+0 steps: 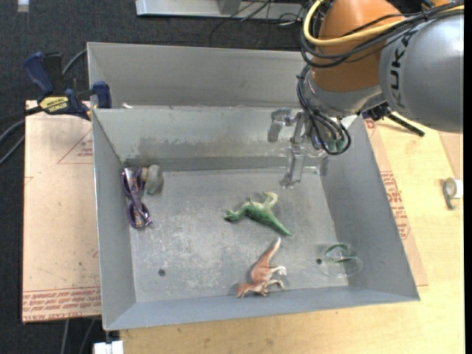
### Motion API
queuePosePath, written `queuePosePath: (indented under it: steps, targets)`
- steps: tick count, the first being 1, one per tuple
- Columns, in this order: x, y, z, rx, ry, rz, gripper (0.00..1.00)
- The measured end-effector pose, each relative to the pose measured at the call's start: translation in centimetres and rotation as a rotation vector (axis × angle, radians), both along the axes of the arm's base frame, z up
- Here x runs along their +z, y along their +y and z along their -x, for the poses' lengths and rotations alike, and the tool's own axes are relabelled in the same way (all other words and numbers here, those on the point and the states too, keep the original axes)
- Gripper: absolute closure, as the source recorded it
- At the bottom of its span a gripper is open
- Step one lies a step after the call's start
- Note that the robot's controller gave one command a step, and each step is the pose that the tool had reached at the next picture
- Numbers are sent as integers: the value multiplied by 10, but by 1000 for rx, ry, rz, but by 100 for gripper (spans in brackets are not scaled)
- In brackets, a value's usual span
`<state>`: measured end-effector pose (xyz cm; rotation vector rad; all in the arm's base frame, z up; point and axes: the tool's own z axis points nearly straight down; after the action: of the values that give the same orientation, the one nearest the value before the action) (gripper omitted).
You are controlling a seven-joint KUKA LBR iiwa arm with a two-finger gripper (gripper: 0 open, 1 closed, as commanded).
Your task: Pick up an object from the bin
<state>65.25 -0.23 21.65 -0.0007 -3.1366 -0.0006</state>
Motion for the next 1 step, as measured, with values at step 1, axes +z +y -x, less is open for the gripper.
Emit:
queuePosePath:
  steps: [1]
  targets:
    - [6,0,-1,0,-8,0,0]
